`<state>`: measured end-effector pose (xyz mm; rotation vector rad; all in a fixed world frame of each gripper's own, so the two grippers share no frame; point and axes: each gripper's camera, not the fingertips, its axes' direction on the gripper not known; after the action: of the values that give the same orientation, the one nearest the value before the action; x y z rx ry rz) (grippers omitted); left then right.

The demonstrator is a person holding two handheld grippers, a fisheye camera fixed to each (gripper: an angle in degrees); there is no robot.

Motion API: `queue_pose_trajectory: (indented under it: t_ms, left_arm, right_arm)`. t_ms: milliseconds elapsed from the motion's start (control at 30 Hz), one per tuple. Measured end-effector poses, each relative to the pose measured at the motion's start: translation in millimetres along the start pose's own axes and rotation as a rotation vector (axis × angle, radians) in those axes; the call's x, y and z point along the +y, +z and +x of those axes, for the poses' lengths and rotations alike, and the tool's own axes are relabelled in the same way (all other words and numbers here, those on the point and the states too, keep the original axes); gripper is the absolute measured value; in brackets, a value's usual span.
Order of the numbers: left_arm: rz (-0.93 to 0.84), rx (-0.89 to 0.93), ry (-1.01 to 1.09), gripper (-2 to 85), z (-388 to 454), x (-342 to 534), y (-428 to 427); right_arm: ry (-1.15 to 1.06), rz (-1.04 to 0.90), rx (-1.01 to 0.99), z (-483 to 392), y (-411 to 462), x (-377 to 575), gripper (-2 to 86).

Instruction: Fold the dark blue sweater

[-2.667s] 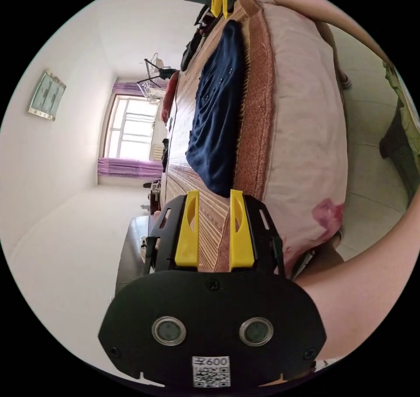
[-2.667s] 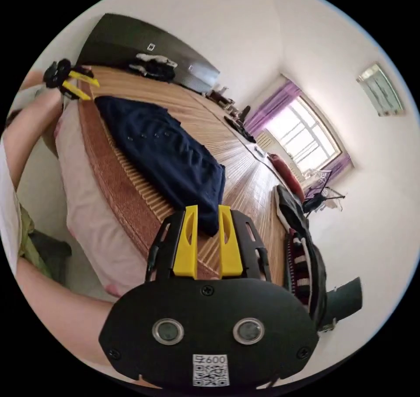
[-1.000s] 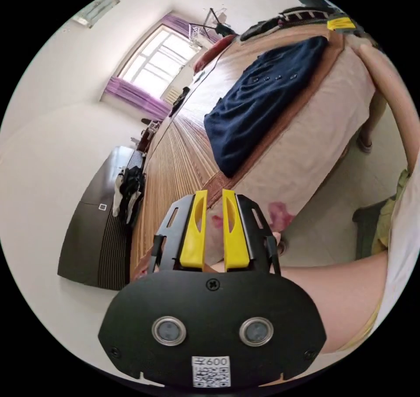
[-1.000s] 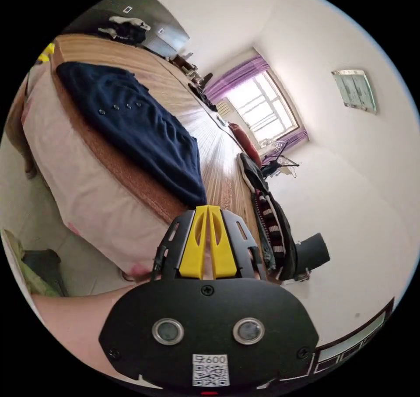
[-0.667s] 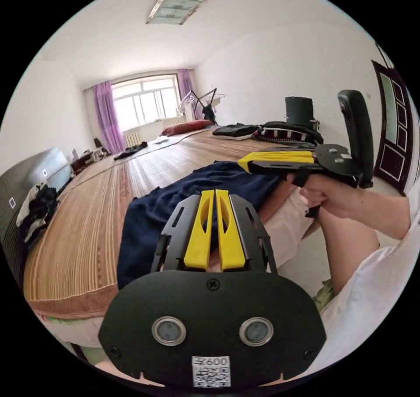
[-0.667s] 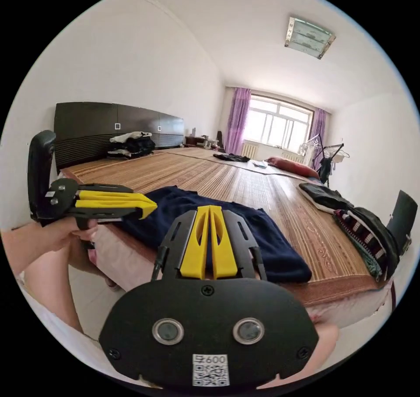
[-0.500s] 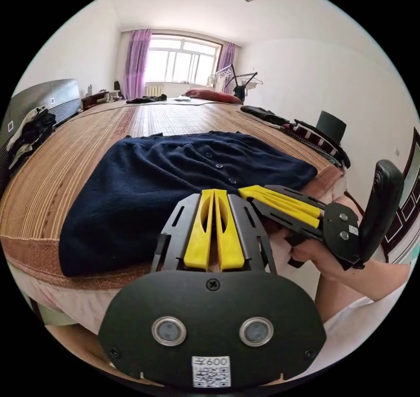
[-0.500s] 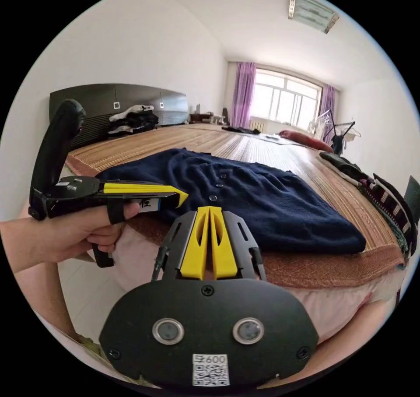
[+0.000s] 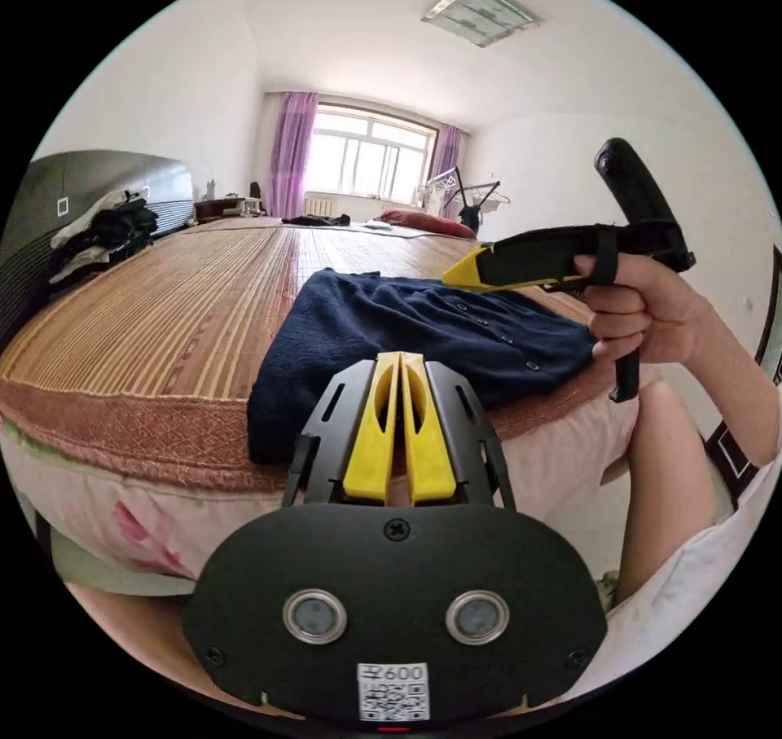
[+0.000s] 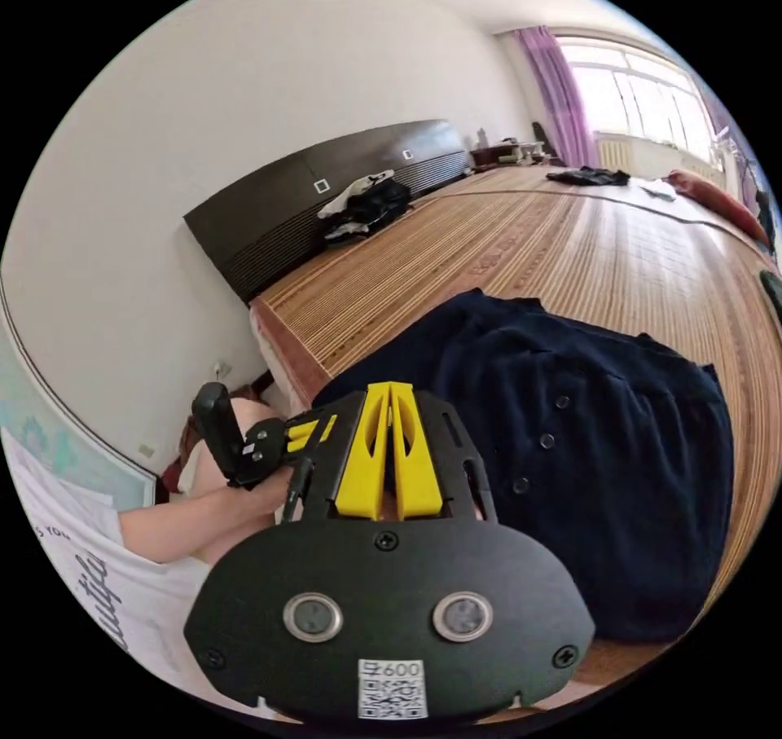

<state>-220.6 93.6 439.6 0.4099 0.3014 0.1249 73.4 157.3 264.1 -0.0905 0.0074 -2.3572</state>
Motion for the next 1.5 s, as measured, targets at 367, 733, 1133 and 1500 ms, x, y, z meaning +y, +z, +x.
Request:
queue_pose_trajectory:
  t_ms: [367, 733, 1133, 1500]
  left_arm:
    - [0.093, -0.016, 0.036, 0.5, -10, 29, 6]
    - [0.121, -0.044, 0.049, 0.1, 5, 46, 9]
    - [0.098, -0.102, 0.088, 0.1, 50, 54, 2]
    - [0.045, -0.052, 0.075, 0.2, 99, 51, -13]
  right_arm:
    - [0.18, -0.185, -0.111, 168, 54, -80, -0.8]
    - [-0.003, 0.014, 0.248, 140, -15, -76, -0.9]
    - [-0.014, 0.027, 0.546, 5, -45, 146, -0.9]
    - [0.122, 0.195, 0.773, -33, -11, 241, -0.8]
